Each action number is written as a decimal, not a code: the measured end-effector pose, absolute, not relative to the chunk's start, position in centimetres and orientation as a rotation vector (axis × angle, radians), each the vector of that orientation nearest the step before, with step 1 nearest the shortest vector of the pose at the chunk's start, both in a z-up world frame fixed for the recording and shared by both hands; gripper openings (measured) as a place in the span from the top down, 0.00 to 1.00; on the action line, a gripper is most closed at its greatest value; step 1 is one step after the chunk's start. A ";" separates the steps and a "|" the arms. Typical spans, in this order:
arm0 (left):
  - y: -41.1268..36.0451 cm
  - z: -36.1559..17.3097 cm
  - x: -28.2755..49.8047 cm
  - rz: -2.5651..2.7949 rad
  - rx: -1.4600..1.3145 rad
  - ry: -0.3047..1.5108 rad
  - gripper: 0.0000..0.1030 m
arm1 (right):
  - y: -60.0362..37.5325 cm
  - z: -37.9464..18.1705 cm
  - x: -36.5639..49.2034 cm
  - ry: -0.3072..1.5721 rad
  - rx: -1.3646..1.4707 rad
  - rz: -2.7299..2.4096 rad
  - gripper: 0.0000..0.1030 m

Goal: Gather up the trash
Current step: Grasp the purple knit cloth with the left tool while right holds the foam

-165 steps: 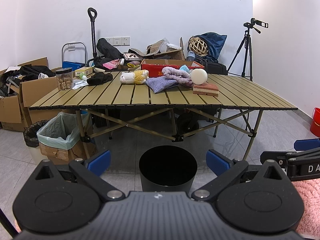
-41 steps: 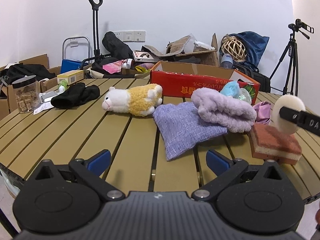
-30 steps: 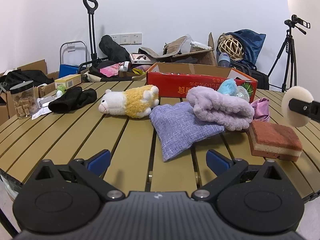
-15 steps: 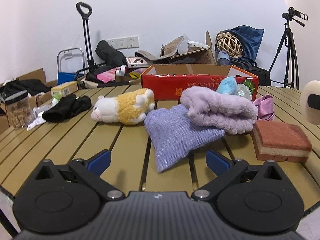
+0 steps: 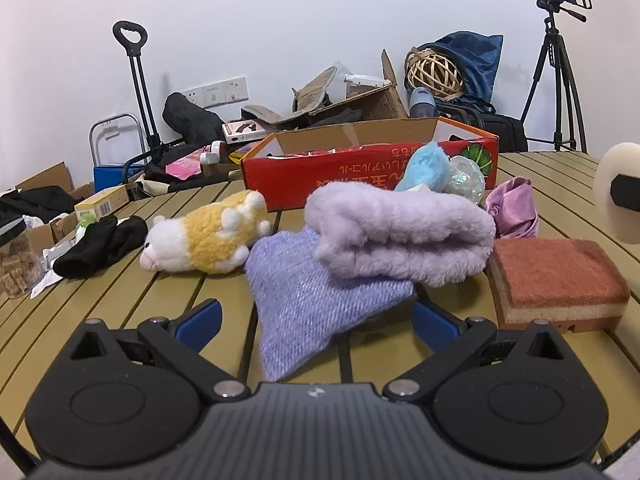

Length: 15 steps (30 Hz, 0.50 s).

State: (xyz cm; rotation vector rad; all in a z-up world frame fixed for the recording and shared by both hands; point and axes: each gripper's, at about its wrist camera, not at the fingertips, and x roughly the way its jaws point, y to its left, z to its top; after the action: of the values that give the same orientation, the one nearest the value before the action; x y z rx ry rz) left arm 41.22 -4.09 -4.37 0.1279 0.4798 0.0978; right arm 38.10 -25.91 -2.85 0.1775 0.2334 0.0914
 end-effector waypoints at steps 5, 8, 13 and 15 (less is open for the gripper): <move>-3.7 -4.1 42.1 0.091 0.105 0.489 0.01 | -26.0 -3.0 38.5 0.239 0.182 0.079 0.69; -3.6 -4.0 42.5 0.085 0.103 0.501 0.04 | -25.8 -3.1 38.8 0.241 0.182 0.077 0.69; -3.3 -4.2 43.5 0.076 0.089 0.528 0.19 | -25.2 -3.4 39.1 0.247 0.169 0.079 0.69; -3.0 -4.2 43.6 0.071 0.077 0.537 0.26 | -25.1 -3.4 39.2 0.245 0.167 0.080 0.69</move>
State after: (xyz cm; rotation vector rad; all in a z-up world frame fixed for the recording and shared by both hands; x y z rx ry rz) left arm 43.62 -3.04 -4.22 0.0775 0.5371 0.0709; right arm 39.19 -25.07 -3.40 0.1666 0.2450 0.0800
